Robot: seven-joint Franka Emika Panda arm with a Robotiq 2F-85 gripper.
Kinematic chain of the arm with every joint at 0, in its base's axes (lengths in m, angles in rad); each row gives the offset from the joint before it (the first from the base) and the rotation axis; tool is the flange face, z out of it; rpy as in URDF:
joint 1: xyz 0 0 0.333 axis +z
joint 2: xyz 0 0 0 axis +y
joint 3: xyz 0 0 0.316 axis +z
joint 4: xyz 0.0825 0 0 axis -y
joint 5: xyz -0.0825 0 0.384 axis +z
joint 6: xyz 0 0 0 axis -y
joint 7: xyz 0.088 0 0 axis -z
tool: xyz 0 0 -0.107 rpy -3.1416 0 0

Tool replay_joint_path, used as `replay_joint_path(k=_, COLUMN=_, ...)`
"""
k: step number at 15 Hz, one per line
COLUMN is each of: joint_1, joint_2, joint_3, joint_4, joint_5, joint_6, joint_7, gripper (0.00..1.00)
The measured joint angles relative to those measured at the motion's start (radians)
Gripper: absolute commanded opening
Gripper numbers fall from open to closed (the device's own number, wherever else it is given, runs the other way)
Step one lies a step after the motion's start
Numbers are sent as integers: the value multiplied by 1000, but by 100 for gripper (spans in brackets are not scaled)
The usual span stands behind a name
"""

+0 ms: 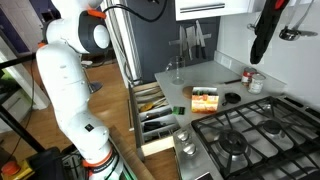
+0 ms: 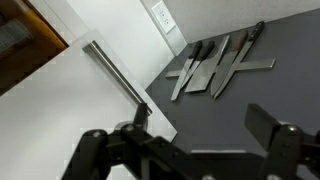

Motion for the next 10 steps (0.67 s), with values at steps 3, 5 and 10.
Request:
replay_joint_path(k=3, joint_1=-17, joint_2=48, joint_3=-37, joint_4=37, joint_5=-63, joint_6=37, joint_7=1, gripper=100)
replay_joint_path(k=5, joint_1=-25, joint_2=93, joint_3=-74, joint_4=81, joint_5=-83, joint_6=64, joint_7=-18, gripper=100)
replay_joint_path(k=10, joint_1=-25, joint_2=191, joint_3=-173, joint_4=222, joint_5=-69, joint_6=76, joint_7=-142, gripper=100)
